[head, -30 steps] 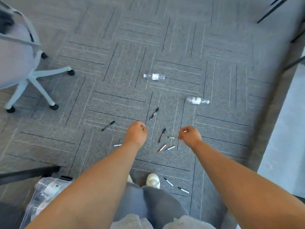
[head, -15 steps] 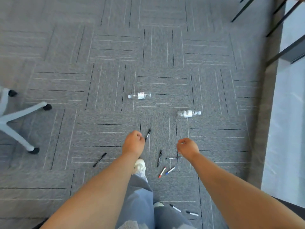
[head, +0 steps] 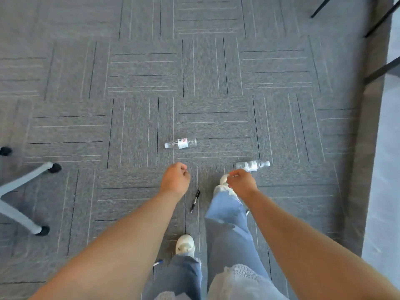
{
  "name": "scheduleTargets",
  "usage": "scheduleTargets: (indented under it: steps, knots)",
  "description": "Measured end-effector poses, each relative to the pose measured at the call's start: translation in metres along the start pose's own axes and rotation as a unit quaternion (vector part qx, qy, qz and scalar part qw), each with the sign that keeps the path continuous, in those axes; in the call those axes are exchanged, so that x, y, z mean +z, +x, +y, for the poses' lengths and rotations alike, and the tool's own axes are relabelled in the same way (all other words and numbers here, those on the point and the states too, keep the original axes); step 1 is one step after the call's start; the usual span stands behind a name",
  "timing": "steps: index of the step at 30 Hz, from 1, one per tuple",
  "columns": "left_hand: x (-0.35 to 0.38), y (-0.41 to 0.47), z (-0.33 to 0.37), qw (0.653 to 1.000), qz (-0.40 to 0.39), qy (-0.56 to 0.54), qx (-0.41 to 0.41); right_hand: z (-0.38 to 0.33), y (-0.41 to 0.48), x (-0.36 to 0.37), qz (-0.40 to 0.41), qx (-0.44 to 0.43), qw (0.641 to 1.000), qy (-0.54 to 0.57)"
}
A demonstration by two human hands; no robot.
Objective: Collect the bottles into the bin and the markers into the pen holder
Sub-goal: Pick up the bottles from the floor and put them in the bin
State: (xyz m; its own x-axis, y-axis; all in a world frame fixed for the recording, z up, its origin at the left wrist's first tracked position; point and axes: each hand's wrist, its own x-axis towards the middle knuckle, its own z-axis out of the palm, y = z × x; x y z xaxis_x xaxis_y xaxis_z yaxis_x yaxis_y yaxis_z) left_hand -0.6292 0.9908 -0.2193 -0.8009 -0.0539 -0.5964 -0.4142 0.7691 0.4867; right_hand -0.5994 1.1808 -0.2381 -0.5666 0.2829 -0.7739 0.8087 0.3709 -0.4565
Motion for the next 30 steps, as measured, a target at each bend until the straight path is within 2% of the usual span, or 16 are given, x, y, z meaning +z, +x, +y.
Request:
scheduleTargets:
  steps: [8, 13, 18, 28, 30]
  knots:
    - [0.05, 0.135, 0.067, 0.999, 0.0, 0.004, -0.05, -0.032, 0.15, -0.058, -0.009, -0.002, 1.0, -0.003]
    - [0.127, 0.207, 0.091, 0.999, -0.045, 0.009, -0.003, -0.015, 0.233, -0.06, -0.007, 0.006, 1.0, 0.017]
    - [0.196, 0.285, 0.059, 0.997, -0.054, 0.027, 0.039, 0.044, 0.319, -0.032, 0.022, 0.006, 1.0, 0.006]
    - [0.333, 0.4, -0.033, 0.993, -0.04, 0.058, 0.094, 0.164, 0.458, 0.041, 0.024, -0.025, 0.99, -0.139]
    - [0.351, 0.416, -0.038, 0.992, -0.036, 0.057, 0.108, 0.178, 0.476, 0.047, 0.012, -0.056, 0.974, -0.217]
